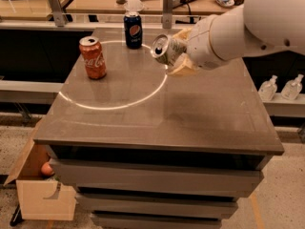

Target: Knock 7up can over

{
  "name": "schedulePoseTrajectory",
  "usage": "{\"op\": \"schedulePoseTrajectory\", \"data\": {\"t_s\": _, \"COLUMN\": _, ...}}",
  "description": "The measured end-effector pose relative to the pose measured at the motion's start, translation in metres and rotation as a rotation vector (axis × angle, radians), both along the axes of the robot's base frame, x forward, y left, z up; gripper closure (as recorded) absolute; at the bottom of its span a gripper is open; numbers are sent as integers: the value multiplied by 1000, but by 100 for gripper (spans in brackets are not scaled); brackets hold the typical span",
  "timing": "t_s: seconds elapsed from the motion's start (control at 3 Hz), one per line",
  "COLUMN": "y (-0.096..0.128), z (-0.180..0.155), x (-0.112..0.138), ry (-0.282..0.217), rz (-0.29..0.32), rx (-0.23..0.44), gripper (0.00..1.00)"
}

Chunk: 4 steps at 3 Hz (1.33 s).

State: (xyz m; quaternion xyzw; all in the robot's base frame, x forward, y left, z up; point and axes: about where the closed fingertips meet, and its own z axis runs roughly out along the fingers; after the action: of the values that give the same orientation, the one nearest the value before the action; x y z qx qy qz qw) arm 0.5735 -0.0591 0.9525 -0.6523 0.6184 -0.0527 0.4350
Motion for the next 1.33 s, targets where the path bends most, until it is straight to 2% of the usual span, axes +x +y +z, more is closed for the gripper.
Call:
{"op": "schedulePoseTrajectory", "data": {"t_s": 0.33, "y": 6, "z": -31, "x": -1, "ry": 81, "rz": 112, "rx": -185, "gripper": 100}}
{"op": "schedulePoseTrajectory", "data": {"t_s": 0.67, "y": 5, "z": -68, "x": -15, "ry": 198, "rz": 193, "rx": -347, "gripper": 100}}
{"op": "schedulePoseTrajectory", "data": {"t_s": 1.0, "y": 0, "z": -88, "x": -23, "ry": 279, "rz": 209, "rx": -511, "gripper": 75}}
{"op": "schedulePoseTrajectory", "data": {"t_s": 1.33, "y": -4, "z": -82, "x": -21, "ry": 299, "rz": 216, "rx": -568, "gripper": 52}}
